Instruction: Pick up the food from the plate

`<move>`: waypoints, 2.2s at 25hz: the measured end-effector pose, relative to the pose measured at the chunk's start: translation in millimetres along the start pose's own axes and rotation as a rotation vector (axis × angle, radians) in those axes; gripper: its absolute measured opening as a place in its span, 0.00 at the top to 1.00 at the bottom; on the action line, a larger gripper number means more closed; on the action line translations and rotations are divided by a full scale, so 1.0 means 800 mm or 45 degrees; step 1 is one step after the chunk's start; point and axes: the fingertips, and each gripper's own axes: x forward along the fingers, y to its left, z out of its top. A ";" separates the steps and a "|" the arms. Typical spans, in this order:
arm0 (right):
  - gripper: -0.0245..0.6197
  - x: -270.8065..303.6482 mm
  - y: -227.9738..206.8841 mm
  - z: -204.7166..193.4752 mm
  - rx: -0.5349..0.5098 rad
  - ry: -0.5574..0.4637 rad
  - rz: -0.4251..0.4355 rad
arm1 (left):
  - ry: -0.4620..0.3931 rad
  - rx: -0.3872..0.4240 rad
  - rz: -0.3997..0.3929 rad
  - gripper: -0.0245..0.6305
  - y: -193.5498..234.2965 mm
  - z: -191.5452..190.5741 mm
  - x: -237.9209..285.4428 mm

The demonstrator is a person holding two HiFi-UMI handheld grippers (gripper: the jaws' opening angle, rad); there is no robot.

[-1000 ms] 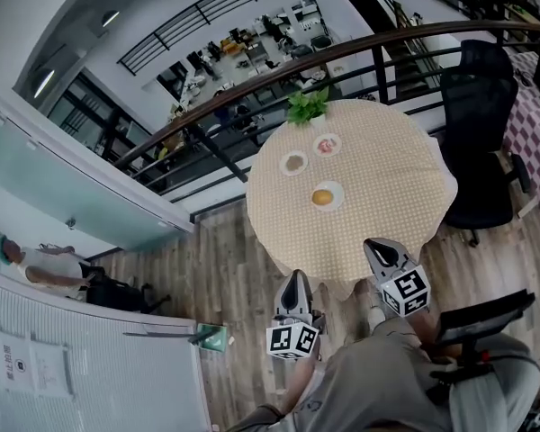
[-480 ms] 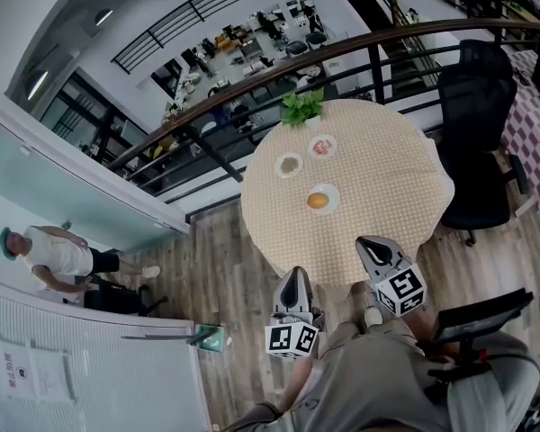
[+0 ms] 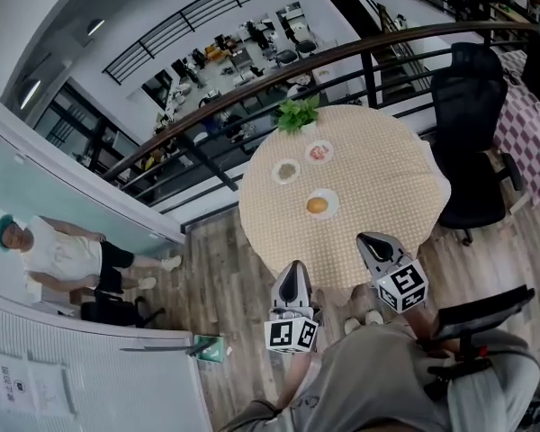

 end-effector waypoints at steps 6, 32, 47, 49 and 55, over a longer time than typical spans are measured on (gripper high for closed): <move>0.94 0.009 0.007 -0.002 -0.010 0.001 -0.022 | 0.013 -0.029 -0.016 0.95 0.011 -0.005 -0.001; 0.94 0.023 -0.019 -0.013 -0.011 0.045 -0.058 | 0.088 0.071 -0.096 0.35 0.032 -0.041 0.063; 0.94 0.007 -0.067 -0.026 0.023 0.055 -0.164 | 0.513 0.560 -0.377 0.36 0.068 -0.185 0.189; 0.94 0.006 -0.072 -0.030 0.029 0.060 -0.172 | 0.549 0.645 -0.405 0.37 0.075 -0.204 0.208; 0.94 0.000 -0.081 -0.033 0.044 0.066 -0.205 | 0.743 0.821 -0.475 0.37 0.107 -0.272 0.250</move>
